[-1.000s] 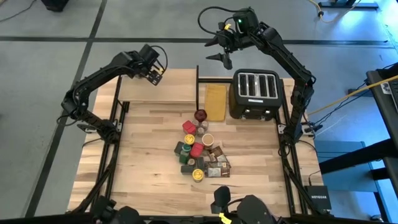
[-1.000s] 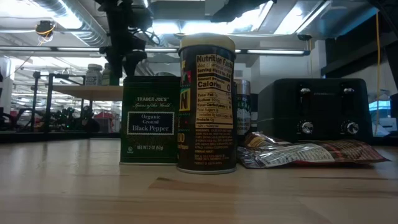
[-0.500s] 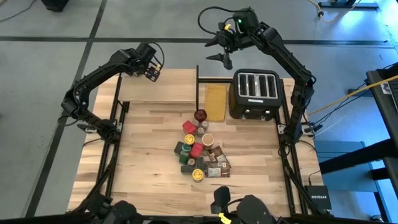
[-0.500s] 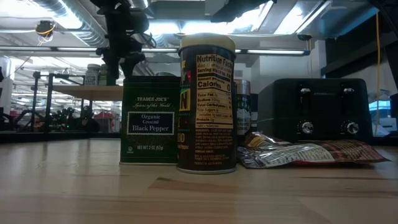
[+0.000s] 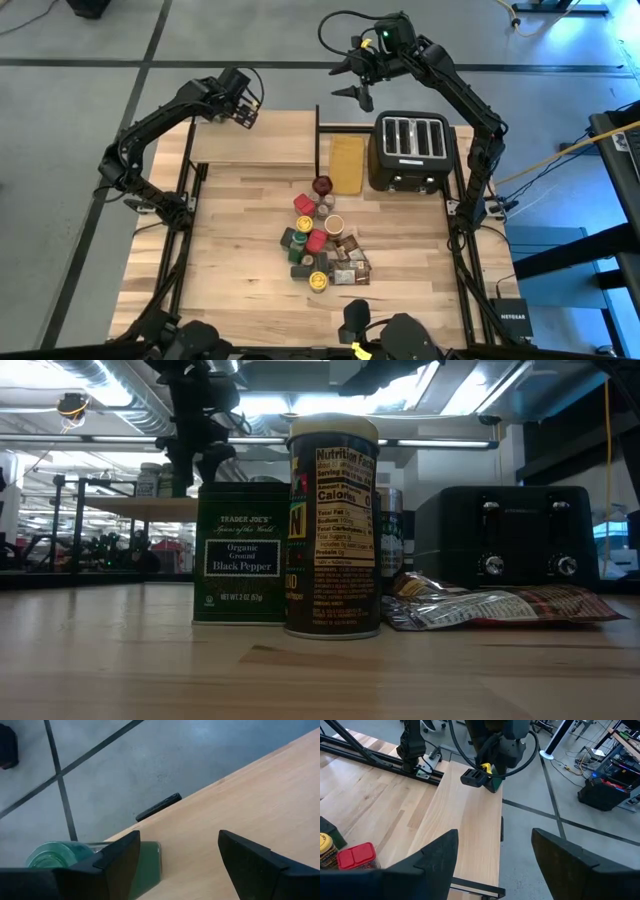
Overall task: Shelf spices
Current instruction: Put the bottom green seasoning bottle on the shelf
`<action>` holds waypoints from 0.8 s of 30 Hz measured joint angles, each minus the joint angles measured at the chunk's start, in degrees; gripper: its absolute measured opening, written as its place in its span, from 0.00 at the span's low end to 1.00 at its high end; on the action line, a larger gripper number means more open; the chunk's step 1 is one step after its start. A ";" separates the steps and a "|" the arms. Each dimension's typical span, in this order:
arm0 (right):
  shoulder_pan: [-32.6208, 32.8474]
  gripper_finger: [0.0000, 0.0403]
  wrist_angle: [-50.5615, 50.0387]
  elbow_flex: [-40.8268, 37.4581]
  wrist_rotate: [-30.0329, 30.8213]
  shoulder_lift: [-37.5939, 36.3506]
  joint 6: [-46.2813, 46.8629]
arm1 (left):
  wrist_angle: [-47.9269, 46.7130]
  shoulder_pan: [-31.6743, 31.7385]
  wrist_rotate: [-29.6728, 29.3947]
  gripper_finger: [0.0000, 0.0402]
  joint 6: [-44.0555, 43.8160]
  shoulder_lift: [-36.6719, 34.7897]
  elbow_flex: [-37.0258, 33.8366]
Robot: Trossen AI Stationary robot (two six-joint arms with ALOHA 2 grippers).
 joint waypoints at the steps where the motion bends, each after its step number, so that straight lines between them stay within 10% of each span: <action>1: 0.00 0.64 -0.01 0.00 0.00 0.00 0.00 | 0.20 0.20 -0.03 0.65 0.00 -0.01 0.00; 24: 0.00 0.64 -0.04 0.00 0.00 0.00 -0.07 | 8.06 -0.57 0.60 0.65 7.90 0.17 2.74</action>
